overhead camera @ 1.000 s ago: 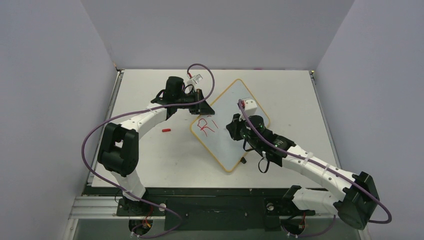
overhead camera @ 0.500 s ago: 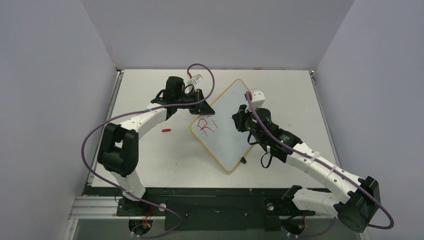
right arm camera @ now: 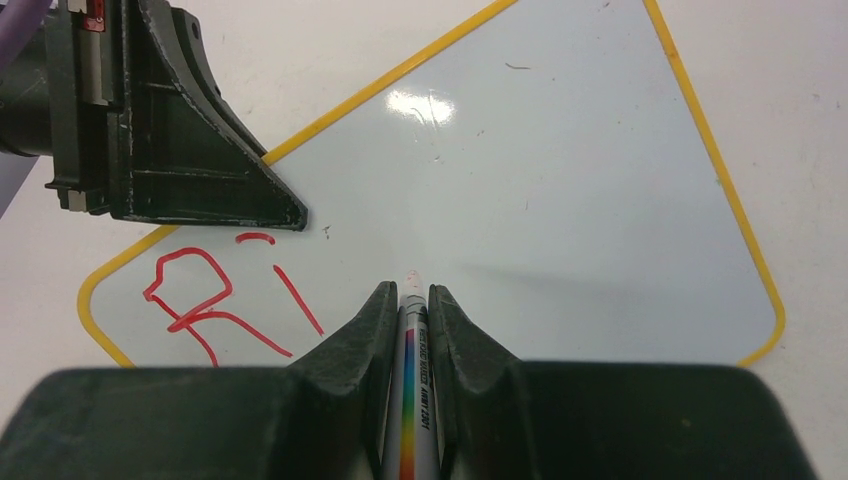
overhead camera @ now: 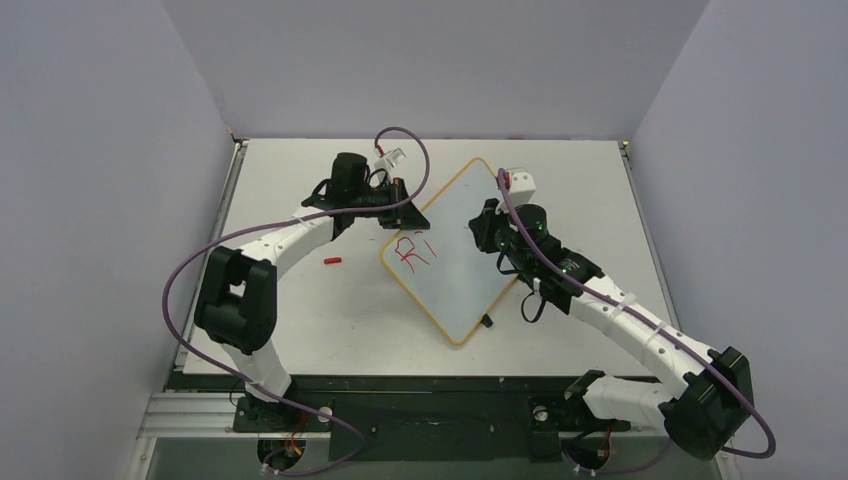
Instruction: Write a sentence on the whiteboard
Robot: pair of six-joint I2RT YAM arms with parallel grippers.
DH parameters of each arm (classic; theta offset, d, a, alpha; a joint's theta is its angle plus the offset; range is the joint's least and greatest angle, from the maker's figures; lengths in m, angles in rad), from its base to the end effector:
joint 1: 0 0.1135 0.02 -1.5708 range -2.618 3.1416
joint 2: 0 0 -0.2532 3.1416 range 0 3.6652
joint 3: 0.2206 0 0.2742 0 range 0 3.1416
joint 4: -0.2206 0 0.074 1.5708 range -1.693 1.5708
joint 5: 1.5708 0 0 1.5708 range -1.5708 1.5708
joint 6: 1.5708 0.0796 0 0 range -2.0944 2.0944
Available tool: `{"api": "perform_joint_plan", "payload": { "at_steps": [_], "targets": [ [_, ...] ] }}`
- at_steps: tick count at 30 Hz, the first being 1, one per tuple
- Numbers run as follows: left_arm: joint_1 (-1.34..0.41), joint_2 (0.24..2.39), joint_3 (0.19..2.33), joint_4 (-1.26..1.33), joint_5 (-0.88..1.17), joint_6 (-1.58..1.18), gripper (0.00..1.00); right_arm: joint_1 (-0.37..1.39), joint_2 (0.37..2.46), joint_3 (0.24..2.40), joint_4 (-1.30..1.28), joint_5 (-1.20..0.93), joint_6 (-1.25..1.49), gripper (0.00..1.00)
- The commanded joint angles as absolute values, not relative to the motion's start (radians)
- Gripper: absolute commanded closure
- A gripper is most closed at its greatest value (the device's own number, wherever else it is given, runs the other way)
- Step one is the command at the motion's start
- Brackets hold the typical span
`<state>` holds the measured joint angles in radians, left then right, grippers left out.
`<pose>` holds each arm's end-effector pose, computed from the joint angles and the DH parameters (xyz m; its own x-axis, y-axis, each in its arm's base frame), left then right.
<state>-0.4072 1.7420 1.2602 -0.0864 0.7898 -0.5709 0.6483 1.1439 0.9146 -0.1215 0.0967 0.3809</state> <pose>0.3795 -0.2252 0.2222 -0.8635 -0.0419 -0.5027 0.4301 0.4596 -0.7770 0.2703 0.1951 0.2889 -0.4509 0.1227 -0.8841 -0.3890 0.8645 0.3183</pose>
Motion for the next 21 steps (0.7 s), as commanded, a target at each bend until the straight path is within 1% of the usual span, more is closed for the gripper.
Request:
{"api": "perform_joint_plan", "payload": {
  "at_steps": [1, 8, 14, 21],
  "targets": [
    [-0.419, 1.673, 1.269, -0.042, 0.850, -0.542, 1.00, 0.636, 1.157, 0.948, -0.035, 0.061, 0.378, 1.00],
    [-0.420, 1.670, 1.268, -0.046, 0.845, -0.541, 1.00, 0.635, 1.194, 0.950, 0.038, 0.010, 0.378, 1.00],
    [-0.421, 1.668, 1.267, -0.048, 0.840, -0.542, 1.00, 0.635, 1.245, 0.956, 0.113, -0.085, 0.389, 1.00],
    [-0.420, 1.663, 1.263, -0.056, 0.832, -0.536, 1.00, 0.635, 1.304, 0.979, 0.157, -0.114, 0.403, 1.00]
  ]
}}
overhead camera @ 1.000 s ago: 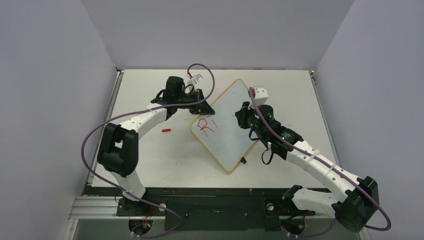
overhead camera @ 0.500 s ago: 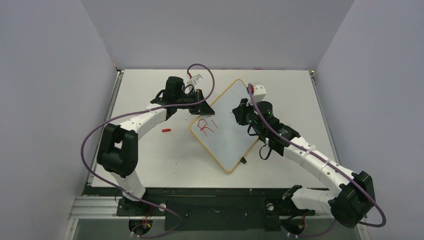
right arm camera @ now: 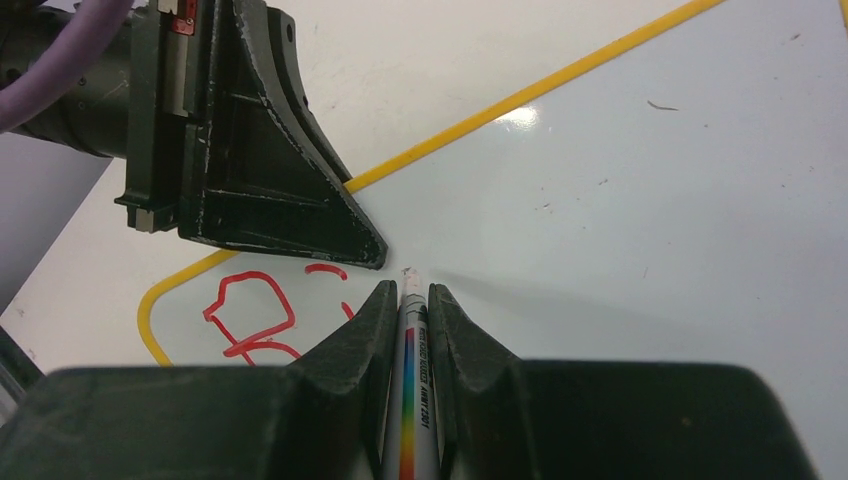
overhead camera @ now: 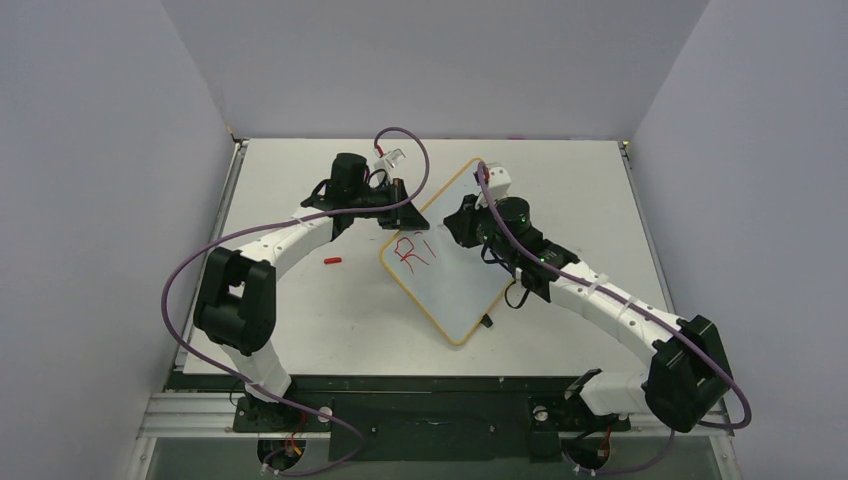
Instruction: Write a sentence on the whiteboard
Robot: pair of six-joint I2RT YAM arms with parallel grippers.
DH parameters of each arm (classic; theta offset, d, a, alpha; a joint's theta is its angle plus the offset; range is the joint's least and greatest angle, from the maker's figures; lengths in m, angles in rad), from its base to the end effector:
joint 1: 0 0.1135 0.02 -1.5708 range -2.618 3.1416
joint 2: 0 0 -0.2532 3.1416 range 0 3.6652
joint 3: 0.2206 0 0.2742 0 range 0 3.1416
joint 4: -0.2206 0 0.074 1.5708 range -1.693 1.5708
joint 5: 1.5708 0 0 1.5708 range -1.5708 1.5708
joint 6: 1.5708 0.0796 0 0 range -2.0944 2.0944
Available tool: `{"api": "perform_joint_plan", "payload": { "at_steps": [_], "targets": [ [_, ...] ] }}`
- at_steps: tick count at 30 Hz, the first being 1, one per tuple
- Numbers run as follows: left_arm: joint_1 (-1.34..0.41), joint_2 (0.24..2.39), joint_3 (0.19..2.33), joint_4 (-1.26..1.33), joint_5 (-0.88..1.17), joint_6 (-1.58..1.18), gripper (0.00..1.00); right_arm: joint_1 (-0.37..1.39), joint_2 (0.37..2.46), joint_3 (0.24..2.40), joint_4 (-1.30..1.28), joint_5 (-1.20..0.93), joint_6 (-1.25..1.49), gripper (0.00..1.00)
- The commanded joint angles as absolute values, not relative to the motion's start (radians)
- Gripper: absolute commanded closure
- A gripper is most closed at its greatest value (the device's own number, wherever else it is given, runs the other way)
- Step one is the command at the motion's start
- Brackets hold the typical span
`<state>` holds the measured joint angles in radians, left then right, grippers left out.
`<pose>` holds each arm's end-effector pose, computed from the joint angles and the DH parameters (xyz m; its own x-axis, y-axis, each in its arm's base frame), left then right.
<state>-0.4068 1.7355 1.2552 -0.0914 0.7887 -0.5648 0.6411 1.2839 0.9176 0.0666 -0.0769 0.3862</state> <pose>0.3780 -0.2244 0.2225 -0.8623 -0.0392 -0.5049 0.4324 0.4619 -0.7744 0.2898 0.2239 0.2713 -0.4660 0.1209 -0.8765 -0.5177 0.7661 0.3809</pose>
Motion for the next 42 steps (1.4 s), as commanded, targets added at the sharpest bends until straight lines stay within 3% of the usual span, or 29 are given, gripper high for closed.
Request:
{"api": "perform_joint_plan", "payload": {
  "at_steps": [1, 24, 42],
  "targets": [
    [-0.420, 1.663, 1.262, -0.056, 0.832, -0.536, 1.00, 0.635, 1.312, 0.981, 0.159, -0.116, 0.404, 1.00],
    [-0.420, 1.661, 1.267, -0.068, 0.825, -0.531, 1.00, 0.620, 1.401, 1.044, 0.113, 0.033, 0.403, 1.00],
    [-0.421, 1.670, 1.276, -0.069, 0.824, -0.533, 1.00, 0.632, 1.422, 1.022, 0.116, -0.114, 0.403, 1.00]
  ]
}}
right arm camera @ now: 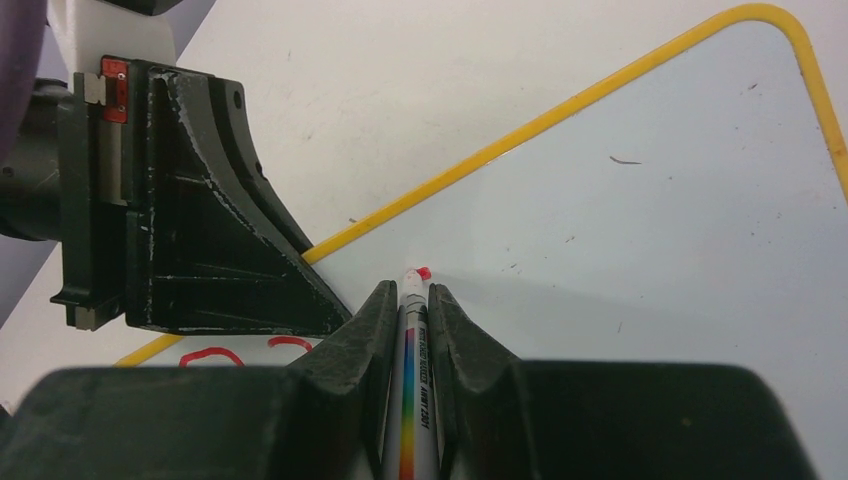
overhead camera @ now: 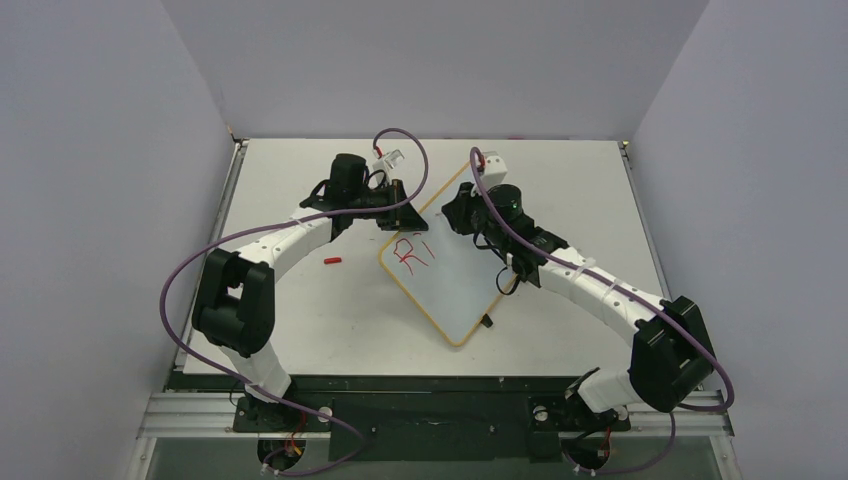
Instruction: Write a sentence on the whiteboard
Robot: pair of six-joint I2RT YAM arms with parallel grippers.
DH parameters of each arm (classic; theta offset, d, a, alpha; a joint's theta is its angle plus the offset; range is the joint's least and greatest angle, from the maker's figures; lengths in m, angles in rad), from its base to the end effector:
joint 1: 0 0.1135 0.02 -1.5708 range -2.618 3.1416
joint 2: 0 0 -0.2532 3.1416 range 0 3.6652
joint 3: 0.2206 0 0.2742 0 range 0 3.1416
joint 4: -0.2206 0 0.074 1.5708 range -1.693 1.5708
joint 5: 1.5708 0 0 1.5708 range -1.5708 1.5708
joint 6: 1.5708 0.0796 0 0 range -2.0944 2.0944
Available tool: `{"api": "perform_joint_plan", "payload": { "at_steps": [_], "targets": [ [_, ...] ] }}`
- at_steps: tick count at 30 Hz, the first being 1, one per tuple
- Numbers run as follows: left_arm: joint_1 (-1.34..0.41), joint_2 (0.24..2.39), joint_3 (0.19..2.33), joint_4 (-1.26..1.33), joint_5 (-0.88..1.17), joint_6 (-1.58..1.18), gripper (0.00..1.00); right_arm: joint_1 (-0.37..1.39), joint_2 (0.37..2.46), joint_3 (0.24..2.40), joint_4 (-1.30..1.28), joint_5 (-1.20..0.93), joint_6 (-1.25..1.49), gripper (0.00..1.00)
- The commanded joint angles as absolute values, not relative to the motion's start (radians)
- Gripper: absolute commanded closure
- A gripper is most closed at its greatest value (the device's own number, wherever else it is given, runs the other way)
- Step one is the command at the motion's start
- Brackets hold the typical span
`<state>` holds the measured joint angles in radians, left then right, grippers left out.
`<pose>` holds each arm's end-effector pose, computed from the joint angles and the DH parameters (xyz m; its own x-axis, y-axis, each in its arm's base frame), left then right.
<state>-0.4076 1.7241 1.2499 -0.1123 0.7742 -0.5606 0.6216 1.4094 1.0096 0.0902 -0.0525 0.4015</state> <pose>0.3756 -0.2228 0.2225 -0.8653 -0.0405 -0.4997 0.4227 0.4771 -0.7706 0.3189 0.2336 0.2678 -0.4711 0.1426 -0.8705 -0.4759 0.7898 0.3869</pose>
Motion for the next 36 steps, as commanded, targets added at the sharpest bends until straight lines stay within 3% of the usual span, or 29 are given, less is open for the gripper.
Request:
{"api": "perform_joint_plan", "payload": {
  "at_steps": [1, 36],
  "targets": [
    [-0.421, 1.671, 1.275, -0.068, 0.825, -0.534, 1.00, 0.639, 1.422, 1.020, 0.117, -0.117, 0.402, 1.00],
    [-0.420, 1.678, 1.282, -0.073, 0.822, -0.533, 1.00, 0.653, 1.350, 0.888, 0.084, -0.045, 0.412, 1.00]
  ]
}}
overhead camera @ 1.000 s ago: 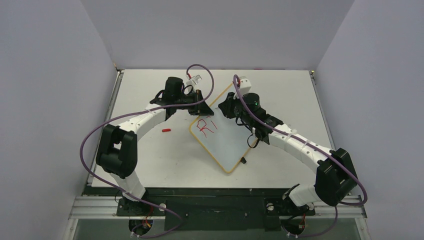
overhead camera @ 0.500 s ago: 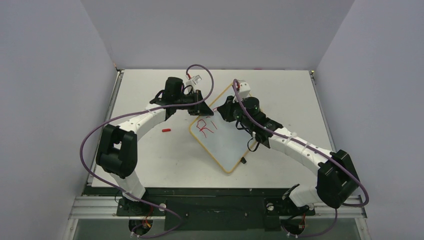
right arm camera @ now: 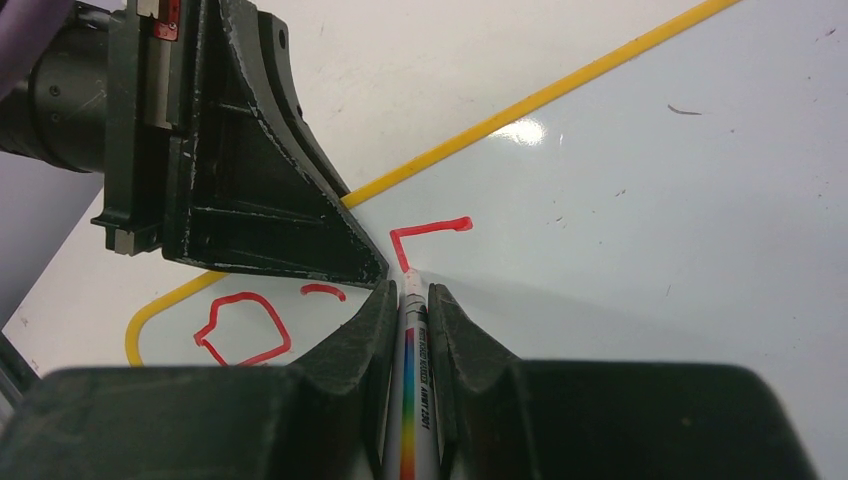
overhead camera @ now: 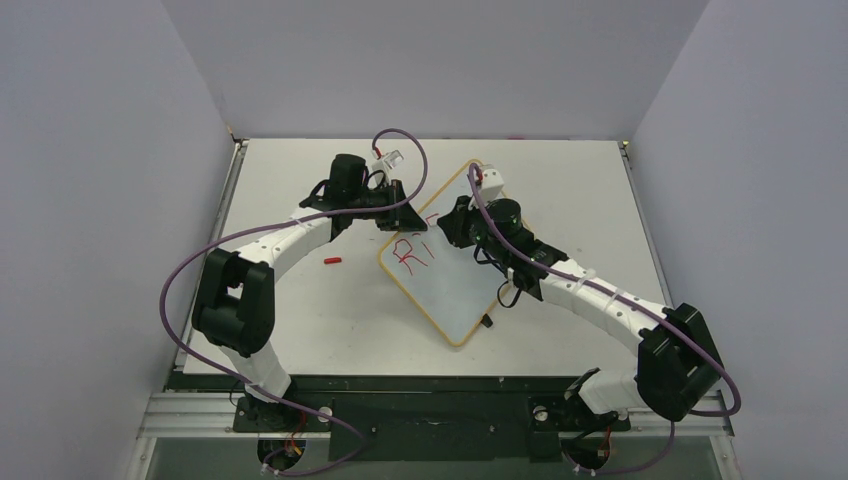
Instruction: Write a sentence on the whiteboard
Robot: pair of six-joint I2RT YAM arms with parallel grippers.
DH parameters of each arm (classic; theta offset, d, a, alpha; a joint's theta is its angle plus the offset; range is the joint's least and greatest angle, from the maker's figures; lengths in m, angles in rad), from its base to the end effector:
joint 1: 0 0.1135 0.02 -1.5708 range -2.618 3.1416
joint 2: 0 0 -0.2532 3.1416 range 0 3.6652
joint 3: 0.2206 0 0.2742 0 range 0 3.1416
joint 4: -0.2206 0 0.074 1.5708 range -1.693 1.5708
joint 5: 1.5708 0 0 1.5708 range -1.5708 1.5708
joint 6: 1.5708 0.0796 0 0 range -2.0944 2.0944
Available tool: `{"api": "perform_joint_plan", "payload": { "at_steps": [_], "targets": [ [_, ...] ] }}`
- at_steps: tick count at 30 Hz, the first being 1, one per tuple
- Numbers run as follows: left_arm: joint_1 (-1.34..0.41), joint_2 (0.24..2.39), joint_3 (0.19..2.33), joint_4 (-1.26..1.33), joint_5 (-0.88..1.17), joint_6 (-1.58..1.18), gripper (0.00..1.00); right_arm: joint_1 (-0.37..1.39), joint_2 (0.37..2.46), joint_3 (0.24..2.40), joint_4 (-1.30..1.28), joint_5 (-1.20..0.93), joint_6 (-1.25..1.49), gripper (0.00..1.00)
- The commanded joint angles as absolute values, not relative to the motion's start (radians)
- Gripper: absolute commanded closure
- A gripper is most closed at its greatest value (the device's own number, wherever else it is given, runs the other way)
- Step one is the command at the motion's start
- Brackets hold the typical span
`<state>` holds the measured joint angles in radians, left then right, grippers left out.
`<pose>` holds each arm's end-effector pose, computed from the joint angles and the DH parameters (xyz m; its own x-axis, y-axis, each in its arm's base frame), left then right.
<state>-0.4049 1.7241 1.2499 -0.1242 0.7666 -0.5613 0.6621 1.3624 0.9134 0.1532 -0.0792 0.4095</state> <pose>0.3759 -0.2212 0.2210 -0.8698 -0.0443 -0.4915 0.4106 0.4874 -0.7706 0.2969 0.2394 0.2544 -0.4787 0.1301 -0.8683 -0.5254 0.7499 0.4020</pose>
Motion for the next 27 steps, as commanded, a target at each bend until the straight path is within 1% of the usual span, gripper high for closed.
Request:
{"api": "perform_joint_plan", "payload": {
  "at_steps": [1, 15, 27],
  "targets": [
    [-0.420, 1.678, 1.281, -0.073, 0.822, -0.533, 1.00, 0.651, 1.349, 0.889, 0.084, -0.044, 0.412, 1.00],
    [-0.420, 1.675, 1.277, -0.073, 0.821, -0.531, 1.00, 0.608, 1.353, 0.898, 0.061, -0.023, 0.420, 1.00],
    [-0.421, 1.675, 1.278, -0.072, 0.818, -0.532, 1.00, 0.607, 1.332, 0.864, 0.050, -0.037, 0.429, 1.00]
  ]
}}
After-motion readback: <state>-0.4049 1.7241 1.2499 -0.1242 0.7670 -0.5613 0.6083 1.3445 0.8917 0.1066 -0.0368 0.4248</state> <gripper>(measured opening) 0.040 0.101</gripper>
